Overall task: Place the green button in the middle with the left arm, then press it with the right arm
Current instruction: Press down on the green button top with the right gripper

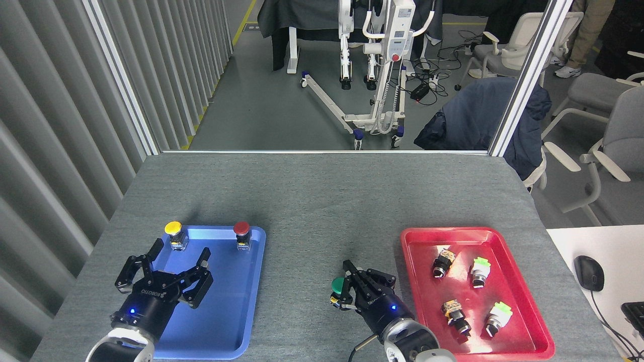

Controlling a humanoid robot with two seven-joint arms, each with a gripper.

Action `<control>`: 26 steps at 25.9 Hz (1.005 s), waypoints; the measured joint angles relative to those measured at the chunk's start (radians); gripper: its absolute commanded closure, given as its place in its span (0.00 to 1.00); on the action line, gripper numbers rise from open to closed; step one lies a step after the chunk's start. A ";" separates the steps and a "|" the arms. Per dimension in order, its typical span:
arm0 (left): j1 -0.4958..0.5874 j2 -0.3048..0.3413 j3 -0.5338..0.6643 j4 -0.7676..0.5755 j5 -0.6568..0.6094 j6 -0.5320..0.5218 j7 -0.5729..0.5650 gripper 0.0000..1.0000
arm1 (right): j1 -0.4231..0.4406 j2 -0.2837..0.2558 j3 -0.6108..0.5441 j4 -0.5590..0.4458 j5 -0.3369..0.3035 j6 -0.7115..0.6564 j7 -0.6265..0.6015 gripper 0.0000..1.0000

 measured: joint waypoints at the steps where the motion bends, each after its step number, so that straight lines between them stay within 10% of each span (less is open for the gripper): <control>1: 0.000 -0.001 0.010 -0.001 0.005 0.005 0.000 0.02 | 0.000 0.000 0.010 0.001 0.000 0.000 -0.001 1.00; 26: 0.016 -0.180 -0.081 0.042 0.005 0.110 -0.006 0.02 | 0.001 0.001 0.065 0.111 -0.001 0.047 -0.026 1.00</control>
